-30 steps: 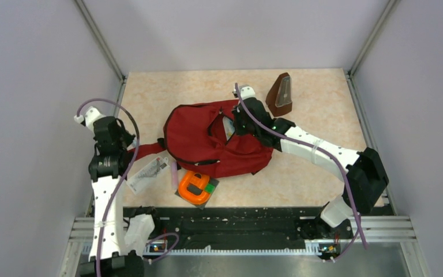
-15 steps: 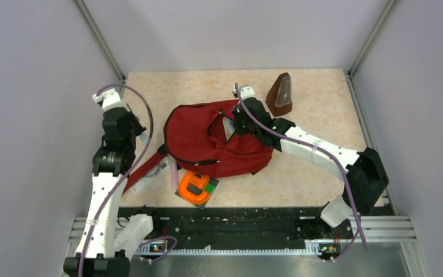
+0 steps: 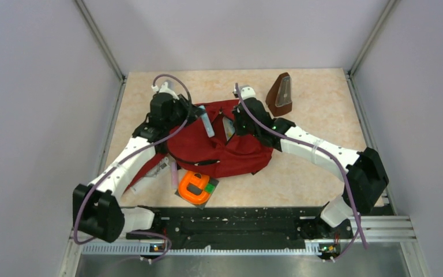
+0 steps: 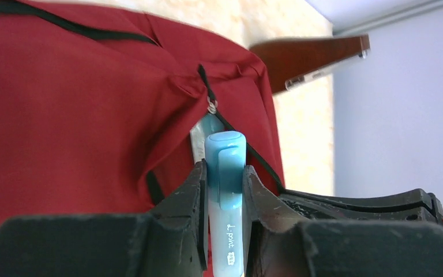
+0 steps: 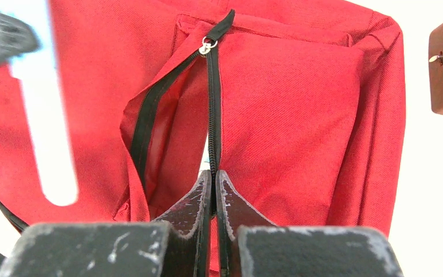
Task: Pack the student bag
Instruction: Place the stationery in the student bag.
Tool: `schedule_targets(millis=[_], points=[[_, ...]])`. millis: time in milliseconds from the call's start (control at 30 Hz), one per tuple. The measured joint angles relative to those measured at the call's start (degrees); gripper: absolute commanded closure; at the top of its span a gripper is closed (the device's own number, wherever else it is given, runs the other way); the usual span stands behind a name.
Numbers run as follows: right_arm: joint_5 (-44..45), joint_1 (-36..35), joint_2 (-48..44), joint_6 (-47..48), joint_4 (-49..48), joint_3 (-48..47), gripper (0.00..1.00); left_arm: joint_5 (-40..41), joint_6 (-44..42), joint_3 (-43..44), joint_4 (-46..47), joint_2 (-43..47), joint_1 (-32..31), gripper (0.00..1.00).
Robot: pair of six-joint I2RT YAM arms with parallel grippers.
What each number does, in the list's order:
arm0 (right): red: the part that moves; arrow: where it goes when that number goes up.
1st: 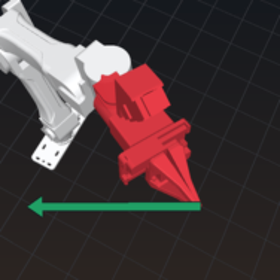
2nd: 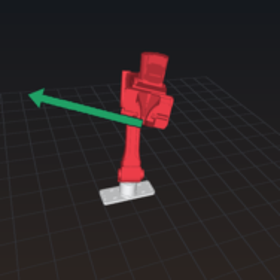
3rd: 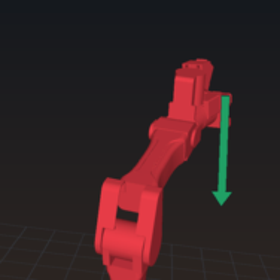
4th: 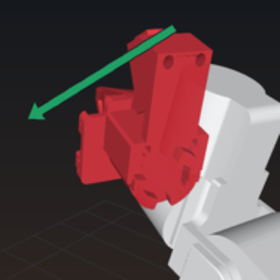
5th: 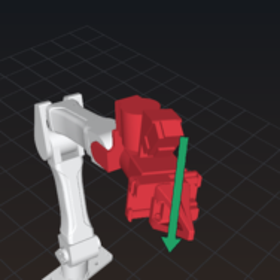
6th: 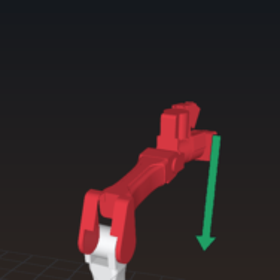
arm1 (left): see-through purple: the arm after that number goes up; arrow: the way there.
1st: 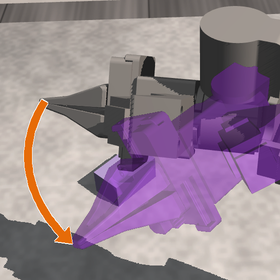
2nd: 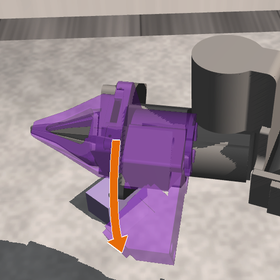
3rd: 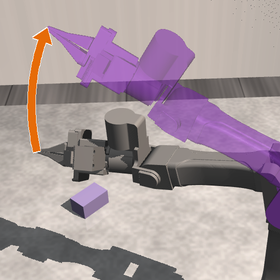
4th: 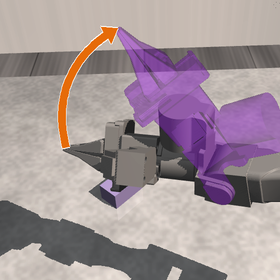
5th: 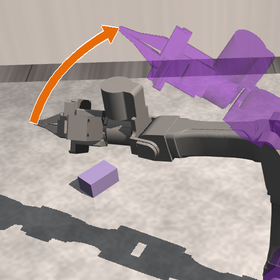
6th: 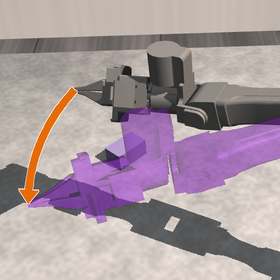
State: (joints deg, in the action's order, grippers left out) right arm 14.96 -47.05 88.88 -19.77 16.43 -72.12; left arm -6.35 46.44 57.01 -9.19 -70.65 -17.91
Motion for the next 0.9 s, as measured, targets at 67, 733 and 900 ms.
schedule_targets(millis=[67, 733, 900], points=[[0.00, 0.00, 0.00, -0.02, 0.07, 0.00, 1.00, -4.09, 2.67, 0.09, 2.43, -3.67, -0.72, 1.00], [-0.11, 1.16, -2.56, 0.02, 1.07, -1.01, 1.00, -8.61, 3.91, 6.67, 5.88, -22.36, -6.71, 1.00], [-0.24, 1.18, -2.58, 0.02, 0.79, -1.01, 1.00, -7.69, 3.41, 8.24, 5.64, -24.74, -7.87, 1.00]])
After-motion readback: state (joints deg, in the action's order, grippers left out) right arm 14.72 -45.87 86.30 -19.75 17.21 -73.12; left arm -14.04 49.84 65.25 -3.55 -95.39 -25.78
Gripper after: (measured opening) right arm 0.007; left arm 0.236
